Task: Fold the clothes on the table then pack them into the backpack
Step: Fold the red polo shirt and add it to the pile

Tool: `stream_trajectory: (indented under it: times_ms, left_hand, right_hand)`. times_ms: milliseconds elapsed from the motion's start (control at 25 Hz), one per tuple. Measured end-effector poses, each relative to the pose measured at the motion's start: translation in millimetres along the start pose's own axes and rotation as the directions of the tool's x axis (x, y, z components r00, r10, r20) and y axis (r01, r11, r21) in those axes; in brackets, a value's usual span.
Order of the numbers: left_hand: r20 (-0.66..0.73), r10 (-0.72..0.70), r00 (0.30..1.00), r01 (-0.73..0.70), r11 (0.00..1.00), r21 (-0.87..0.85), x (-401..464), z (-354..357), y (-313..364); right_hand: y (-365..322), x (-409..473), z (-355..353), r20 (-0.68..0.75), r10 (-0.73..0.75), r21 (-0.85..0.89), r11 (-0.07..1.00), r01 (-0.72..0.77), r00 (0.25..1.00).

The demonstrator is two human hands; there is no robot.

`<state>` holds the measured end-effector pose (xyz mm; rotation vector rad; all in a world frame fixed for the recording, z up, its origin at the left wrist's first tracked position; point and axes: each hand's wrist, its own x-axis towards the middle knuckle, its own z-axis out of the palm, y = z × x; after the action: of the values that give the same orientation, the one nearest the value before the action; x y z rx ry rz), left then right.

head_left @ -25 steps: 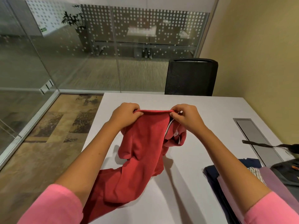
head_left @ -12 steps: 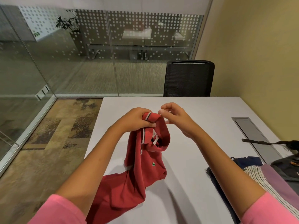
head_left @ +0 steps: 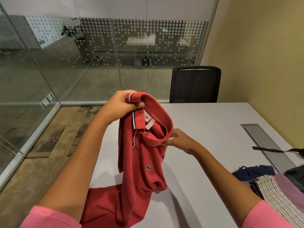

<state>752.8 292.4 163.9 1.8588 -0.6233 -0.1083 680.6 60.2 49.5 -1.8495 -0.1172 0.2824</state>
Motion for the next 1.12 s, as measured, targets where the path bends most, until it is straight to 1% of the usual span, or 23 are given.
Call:
stream_trajectory:
  times_ms: [80, 120, 160, 240, 360, 440, 520, 600, 640, 720, 840, 880, 960, 1000, 1040, 1080, 1120]
  left_hand:
    - [-0.105, -0.028, 0.994, 0.031, 0.999, 0.027, -1, -14, -15]
    - [-0.140, -0.047, 0.989, 0.052, 0.998, 0.034, -2, -22, -23]
    - [-0.164, -0.065, 0.984, 0.072, 0.997, 0.037, -5, -29, -34]
    - [-0.180, -0.096, 0.979, 0.108, 0.992, 0.062, -12, -37, -53]
    - [-0.230, -0.137, 0.963, 0.161, 0.983, 0.088, -23, -43, -82]
    - [-0.280, -0.176, 0.944, 0.204, 0.976, 0.073, -31, -48, -98]
    - [-0.301, -0.210, 0.930, 0.246, 0.965, 0.088, -36, -51, -112]
    - [-0.314, -0.238, 0.919, 0.287, 0.951, 0.119, -41, -53, -124]
    - [-0.329, -0.250, 0.911, 0.308, 0.942, 0.135, -43, -53, -127]
    - [-0.348, -0.292, 0.891, 0.369, 0.912, 0.179, -48, -53, -137]
    - [-0.362, -0.364, 0.858, 0.476, 0.828, 0.296, -59, -46, -154]
    - [-0.380, -0.397, 0.836, 0.524, 0.785, 0.332, -63, -44, -160]
    - [-0.403, -0.480, 0.779, 0.623, 0.666, 0.411, -71, -39, -166]
    - [-0.375, -0.533, 0.758, 0.651, 0.594, 0.472, -74, -35, -168]
    - [-0.320, -0.584, 0.746, 0.646, 0.515, 0.563, -76, -29, -165]
    - [-0.243, -0.616, 0.749, 0.594, 0.464, 0.657, -77, -21, -161]
    - [-0.139, -0.617, 0.774, 0.512, 0.481, 0.711, -76, -10, -154]
  right_hand:
    - [-1, 3, -4, -0.073, -0.003, 0.024, 1.000, 0.005, 0.997]
    - [-3, 4, -9, -0.085, 0.004, -0.001, 1.000, -0.004, 0.996]
    - [-6, 4, -14, -0.077, 0.007, -0.075, 0.997, -0.013, 0.997]
    - [-11, 3, -23, 0.018, 0.034, -0.242, 0.970, -0.029, 0.999]
    - [-15, -1, -27, 0.199, 0.098, -0.367, 0.930, -0.018, 0.975]
    - [-13, -5, -28, 0.239, 0.138, -0.473, 0.881, -0.009, 0.961]
    - [-8, -7, -32, 0.237, 0.185, -0.578, 0.816, -0.015, 0.954]
    - [-1, -8, -37, 0.188, 0.238, -0.671, 0.740, -0.052, 0.953]
    - [1, -9, -41, 0.156, 0.249, -0.686, 0.724, -0.076, 0.956]
    - [7, -10, -47, 0.086, 0.232, -0.642, 0.756, -0.124, 0.969]
    - [11, -14, -51, -0.002, 0.162, -0.485, 0.863, -0.142, 0.987]
    - [11, -15, -50, -0.017, 0.142, -0.422, 0.896, -0.136, 0.990]
    - [10, -17, -45, -0.026, 0.107, -0.262, 0.959, -0.110, 0.994]
    - [9, -18, -42, -0.027, 0.097, -0.182, 0.978, -0.100, 0.995]
    - [7, -18, -39, -0.036, 0.088, -0.130, 0.987, -0.092, 0.995]
    - [5, -17, -36, -0.051, 0.079, -0.109, 0.990, -0.084, 0.996]
    - [2, -15, -31, -0.062, 0.067, -0.117, 0.990, -0.074, 0.996]
